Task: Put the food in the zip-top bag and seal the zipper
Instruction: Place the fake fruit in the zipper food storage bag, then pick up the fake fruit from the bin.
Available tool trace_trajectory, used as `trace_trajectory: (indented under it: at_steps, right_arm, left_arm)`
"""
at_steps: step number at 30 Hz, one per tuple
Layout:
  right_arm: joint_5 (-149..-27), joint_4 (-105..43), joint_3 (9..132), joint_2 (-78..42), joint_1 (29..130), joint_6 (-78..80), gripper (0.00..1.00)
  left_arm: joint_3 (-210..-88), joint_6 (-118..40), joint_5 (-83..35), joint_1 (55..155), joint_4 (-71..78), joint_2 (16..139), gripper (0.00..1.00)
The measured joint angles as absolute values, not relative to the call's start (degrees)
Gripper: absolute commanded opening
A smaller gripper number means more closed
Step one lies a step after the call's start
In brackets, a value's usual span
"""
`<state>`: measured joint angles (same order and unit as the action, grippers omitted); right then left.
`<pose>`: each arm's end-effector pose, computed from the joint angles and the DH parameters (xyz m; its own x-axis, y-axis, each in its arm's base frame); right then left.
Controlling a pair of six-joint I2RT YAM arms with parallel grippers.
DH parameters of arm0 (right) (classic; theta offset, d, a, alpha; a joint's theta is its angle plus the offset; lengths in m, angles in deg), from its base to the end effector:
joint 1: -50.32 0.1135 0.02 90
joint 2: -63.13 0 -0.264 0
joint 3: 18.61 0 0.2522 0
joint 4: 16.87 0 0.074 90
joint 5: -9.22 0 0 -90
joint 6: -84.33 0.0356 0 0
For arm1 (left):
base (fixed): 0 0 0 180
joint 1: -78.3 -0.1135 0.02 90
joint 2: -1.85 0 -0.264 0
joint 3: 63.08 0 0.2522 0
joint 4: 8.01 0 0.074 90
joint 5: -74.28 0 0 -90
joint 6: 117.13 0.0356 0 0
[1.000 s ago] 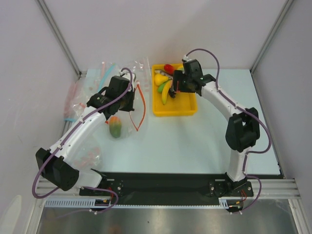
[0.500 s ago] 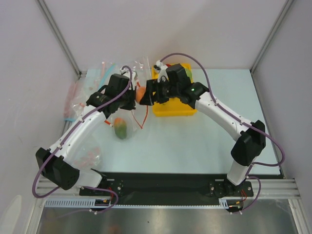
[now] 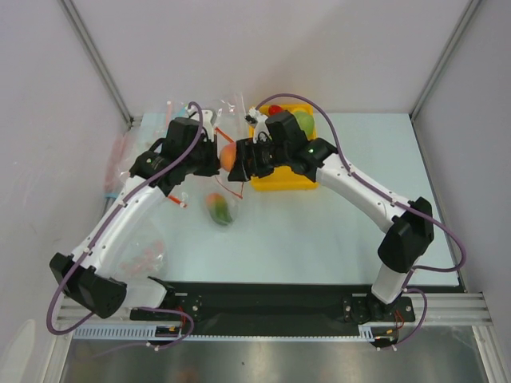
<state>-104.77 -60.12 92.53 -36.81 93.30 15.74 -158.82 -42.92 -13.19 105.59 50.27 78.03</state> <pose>0.2852 0.2855 0.3660 -0.6808 -0.1786 -0.7103 -0.6729 0.5356 0.5103 0.2496 -0.1270 0.3858 -0.6512 0.0301 -0.7583 0.2600 0.9476 -0.1857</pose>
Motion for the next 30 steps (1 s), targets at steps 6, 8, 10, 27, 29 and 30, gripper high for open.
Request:
trace_trajectory:
  at_steps: [6, 8, 10, 27, 29, 30]
  right_arm:
    - [-104.13, -60.36, 91.42, -36.88, 93.63, 15.95, 0.47]
    - [-103.54, -60.39, 90.68, -36.88, 93.97, 16.0, 0.47]
    - [-102.27, -61.02, 90.39, -36.88, 94.72, 15.61, 0.5]
    - [-85.33, -65.06, 87.79, -27.48, 96.16, 15.28, 0.81]
    - [-85.36, -64.39, 87.57, -26.26, 93.38, 16.48, 0.83]
    - [-85.25, -64.1, 87.53, -25.99, 92.03, 16.89, 0.93]
  left_arm:
    - [-157.94, -44.67, -14.48, 105.77, 49.94, 73.29, 0.0]
    - [-157.14, -45.13, -14.64, 105.81, 49.81, 71.89, 0.0]
    - [-156.48, -45.32, -14.53, 105.81, 49.78, 71.04, 0.0]
    - [-152.13, -46.63, -12.17, 105.81, 50.24, 67.19, 0.0]
    - [-152.5, -46.61, -11.1, 105.83, 51.4, 67.32, 0.0]
    - [-152.79, -46.59, -10.46, 105.83, 52.1, 67.43, 0.0]
